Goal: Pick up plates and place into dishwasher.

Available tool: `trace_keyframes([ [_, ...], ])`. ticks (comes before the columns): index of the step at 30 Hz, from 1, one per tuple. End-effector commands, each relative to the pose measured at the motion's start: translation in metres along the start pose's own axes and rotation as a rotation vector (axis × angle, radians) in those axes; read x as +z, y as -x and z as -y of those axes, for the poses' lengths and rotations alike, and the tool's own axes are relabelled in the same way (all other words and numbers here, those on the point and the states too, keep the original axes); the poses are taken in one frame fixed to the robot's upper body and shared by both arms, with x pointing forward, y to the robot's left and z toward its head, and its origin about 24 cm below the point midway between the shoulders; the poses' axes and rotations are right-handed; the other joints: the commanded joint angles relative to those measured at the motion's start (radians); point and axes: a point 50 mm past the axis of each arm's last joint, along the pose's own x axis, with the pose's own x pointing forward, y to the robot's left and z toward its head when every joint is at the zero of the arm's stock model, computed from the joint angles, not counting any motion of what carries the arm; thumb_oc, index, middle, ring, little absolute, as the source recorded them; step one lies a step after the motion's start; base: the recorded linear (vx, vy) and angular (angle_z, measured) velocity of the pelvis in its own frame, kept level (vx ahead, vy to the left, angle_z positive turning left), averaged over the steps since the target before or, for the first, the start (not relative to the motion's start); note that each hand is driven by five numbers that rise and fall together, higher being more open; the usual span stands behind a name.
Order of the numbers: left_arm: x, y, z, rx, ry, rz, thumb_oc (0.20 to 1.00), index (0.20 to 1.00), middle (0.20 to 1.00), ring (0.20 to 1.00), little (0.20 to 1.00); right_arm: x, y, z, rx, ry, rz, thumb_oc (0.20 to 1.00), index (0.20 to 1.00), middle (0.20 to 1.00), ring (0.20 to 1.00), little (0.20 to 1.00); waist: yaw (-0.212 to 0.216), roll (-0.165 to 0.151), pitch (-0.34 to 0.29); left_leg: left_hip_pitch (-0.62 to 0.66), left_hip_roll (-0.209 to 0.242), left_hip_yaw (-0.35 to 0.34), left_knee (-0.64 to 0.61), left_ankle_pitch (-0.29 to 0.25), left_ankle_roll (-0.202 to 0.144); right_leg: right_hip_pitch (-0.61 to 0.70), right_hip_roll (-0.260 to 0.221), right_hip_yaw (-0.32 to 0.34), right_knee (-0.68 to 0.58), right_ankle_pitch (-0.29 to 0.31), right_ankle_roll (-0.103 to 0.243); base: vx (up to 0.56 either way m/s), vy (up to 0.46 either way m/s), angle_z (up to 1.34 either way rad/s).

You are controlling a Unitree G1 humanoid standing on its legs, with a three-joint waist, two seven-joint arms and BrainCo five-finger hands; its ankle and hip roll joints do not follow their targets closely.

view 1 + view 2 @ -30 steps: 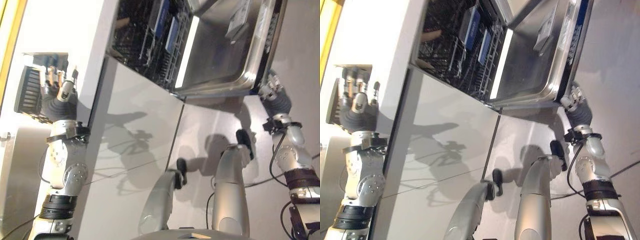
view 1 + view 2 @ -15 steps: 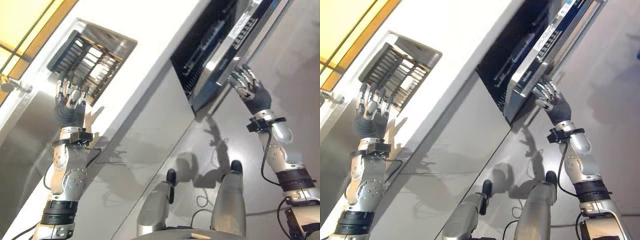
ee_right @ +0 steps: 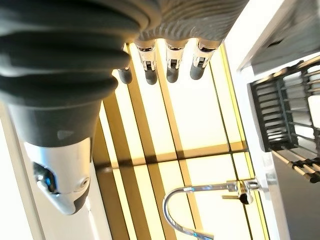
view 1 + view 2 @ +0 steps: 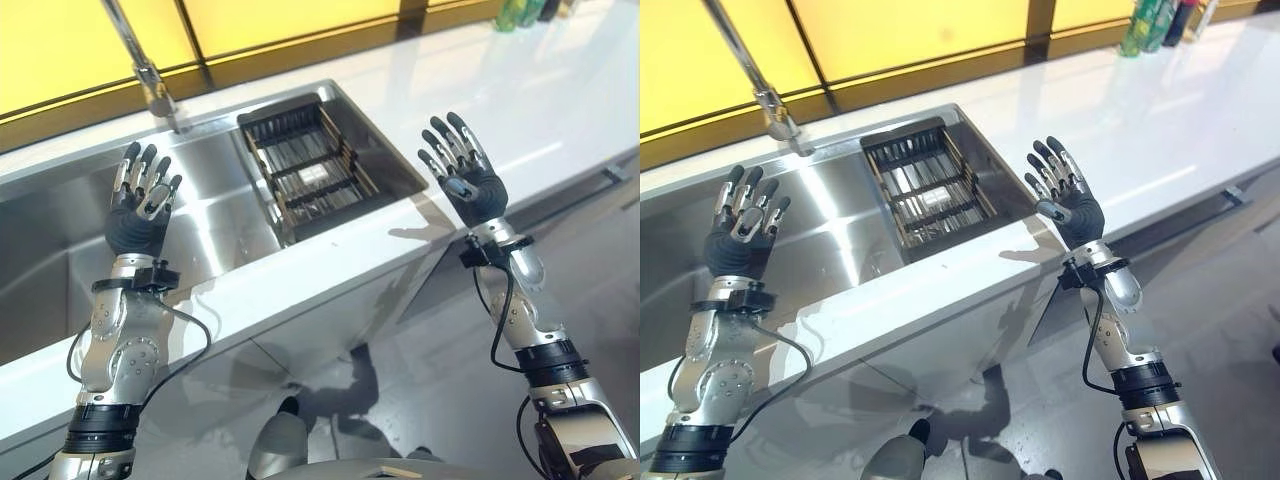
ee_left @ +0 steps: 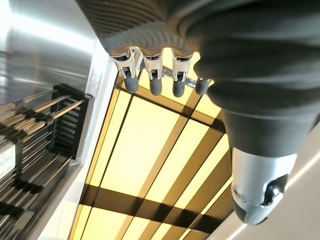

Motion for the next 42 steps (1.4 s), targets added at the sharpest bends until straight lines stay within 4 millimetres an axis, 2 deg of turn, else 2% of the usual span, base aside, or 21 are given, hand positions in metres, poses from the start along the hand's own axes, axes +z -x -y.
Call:
trace_keyframes([
  [1,0.016,-0.005,0.0,-0.069,-0.112,0.033,1.0,1.0,1.0,1.0,1.0,0.018,0.01,-0.003,-0.016,0.071,0.083,1.0,1.0,1.0,1.0,1.0,-0.001,-0.027,-0.113,0.09,0.051,0.019,-0.046,-0.081,0.061,-0.118,-0.114,0.016,-0.077,0.262,0.013,0.0,-0.082,0.02],
  [6,0.009,-0.004,0.0,-0.066,-0.105,0.006,1.0,1.0,1.0,1.0,1.0,0.025,0.016,-0.016,0.008,0.121,0.089,1.0,1.0,1.0,1.0,1.0,-0.033,-0.024,-0.138,0.12,0.058,0.036,-0.096,-0.049,0.066,-0.101,-0.064,0.027,-0.087,0.237,0.002,-0.01,-0.073,-0.07],
  [12,-0.003,-0.007,0.015,-0.057,-0.118,0.023,1.0,1.0,1.0,1.0,1.0,0.035,0.019,-0.028,-0.008,0.203,0.081,1.0,1.0,1.0,1.0,1.0,-0.081,-0.012,-0.168,0.115,0.072,0.026,-0.137,0.011,0.065,-0.072,0.056,0.107,-0.08,0.144,-0.04,-0.01,-0.075,0.03],
  [15,-0.008,-0.007,0.021,-0.045,-0.117,0.036,1.0,1.0,1.0,1.0,1.0,0.034,0.016,-0.029,-0.018,0.223,0.073,1.0,1.0,1.0,1.0,1.0,-0.075,-0.013,-0.174,0.114,0.086,0.025,-0.153,0.031,0.055,-0.058,0.073,0.089,-0.087,0.133,-0.055,-0.02,-0.131,0.17],
  [20,-0.015,-0.006,0.027,-0.015,-0.108,0.049,1.0,1.0,1.0,1.0,1.0,0.025,0.004,-0.029,-0.033,0.276,0.01,1.0,1.0,1.0,1.0,1.0,-0.036,-0.015,-0.177,0.084,0.12,0.04,-0.156,0.08,0.03,-0.028,0.102,0.036,-0.111,0.122,-0.087,-0.05,-0.104,0.23],
  [22,-0.016,-0.006,0.029,-0.005,-0.141,0.064,1.0,1.0,1.0,1.0,1.0,0.023,0.004,-0.029,-0.058,0.283,-0.02,1.0,1.0,1.0,1.0,1.0,-0.027,-0.022,-0.173,0.051,0.109,0.069,-0.118,0.081,0.029,-0.021,0.101,0.007,-0.111,0.117,-0.097,-0.04,-0.004,0.34],
  [24,-0.02,-0.005,0.035,-0.011,-0.119,0.047,1.0,1.0,1.0,1.0,1.0,0.018,0.011,-0.026,-0.086,0.274,-0.048,1.0,1.0,1.0,1.0,1.0,-0.034,-0.031,-0.171,0.026,0.095,0.144,-0.064,0.063,0.029,-0.003,0.091,-0.04,-0.117,0.112,-0.1,-0.02,0.027,0.78],
  [27,-0.026,-0.005,0.049,-0.034,-0.121,0.055,1.0,1.0,1.0,1.0,1.0,0.014,0.017,-0.029,-0.091,0.273,-0.045,1.0,1.0,1.0,1.0,1.0,-0.041,-0.044,-0.167,0.004,0.06,0.215,-0.034,0.056,0.035,0.005,0.074,-0.101,-0.124,0.128,-0.097,0.0,0.074,1.08],
  [29,-0.029,-0.005,0.052,-0.032,-0.137,0.053,1.0,1.0,1.0,1.0,1.0,0.011,0.011,-0.038,-0.07,0.262,-0.042,1.0,1.0,1.0,1.0,1.0,-0.035,-0.046,-0.17,0.015,0.039,0.18,-0.044,0.047,0.041,0.002,0.069,-0.094,-0.125,0.133,-0.091,0.08,0.159,0.75],
  [31,-0.029,-0.007,0.055,-0.037,-0.16,0.05,1.0,1.0,1.0,1.0,1.0,0.01,0.004,-0.041,-0.076,0.243,-0.037,1.0,1.0,1.0,1.0,1.0,-0.038,-0.038,-0.174,0.041,0.032,0.2,-0.065,0.044,0.054,-0.002,0.06,-0.091,-0.096,0.122,-0.082,0.09,0.196,0.25],
  [34,-0.024,-0.01,0.055,-0.048,-0.182,0.05,1.0,1.0,1.0,1.0,1.0,0.009,0.004,-0.038,-0.1,0.227,-0.019,1.0,1.0,1.0,1.0,1.0,-0.038,-0.039,-0.172,0.059,0.009,0.188,-0.075,0.033,0.086,-0.037,0.038,-0.078,0.014,0.114,-0.071,0.07,0.162,0.17],
  [36,-0.021,-0.009,0.052,-0.068,-0.208,0.06,1.0,1.0,1.0,1.0,1.0,0.007,0.013,-0.042,-0.109,0.218,-0.006,1.0,1.0,1.0,1.0,1.0,-0.048,-0.041,-0.16,0.071,-0.024,0.168,-0.071,0.017,0.121,-0.102,0.034,-0.045,0.131,0.153,-0.069,0.05,0.106,0.29],
  [37,-0.021,-0.008,0.052,-0.077,-0.213,0.057,1.0,1.0,1.0,1.0,1.0,0.007,0.015,-0.042,-0.113,0.218,-0.004,1.0,1.0,1.0,1.0,1.0,-0.05,-0.042,-0.158,0.075,-0.031,0.158,-0.075,0.017,0.127,-0.11,0.04,-0.029,0.131,0.152,-0.072,0.05,0.019,0.34],
  [40,-0.022,-0.009,0.057,-0.102,-0.214,0.054,1.0,1.0,1.0,1.0,1.0,0.006,0.021,-0.037,-0.145,0.219,-0.004,1.0,1.0,1.0,1.0,1.0,-0.061,-0.047,-0.16,0.071,-0.045,0.143,-0.076,0.014,0.129,-0.079,0.063,-0.003,0.012,0.138,-0.083,0.06,-0.053,0.27],
  [42,-0.021,-0.014,0.064,-0.118,-0.211,0.056,1.0,1.0,1.0,1.0,1.0,0.005,0.021,-0.031,-0.17,0.221,-0.001,1.0,1.0,1.0,1.0,1.0,-0.071,-0.058,-0.162,0.068,-0.048,0.159,-0.072,0.005,0.121,-0.063,0.049,0.014,-0.065,0.174,-0.069,0.04,-0.099,0.67],
])
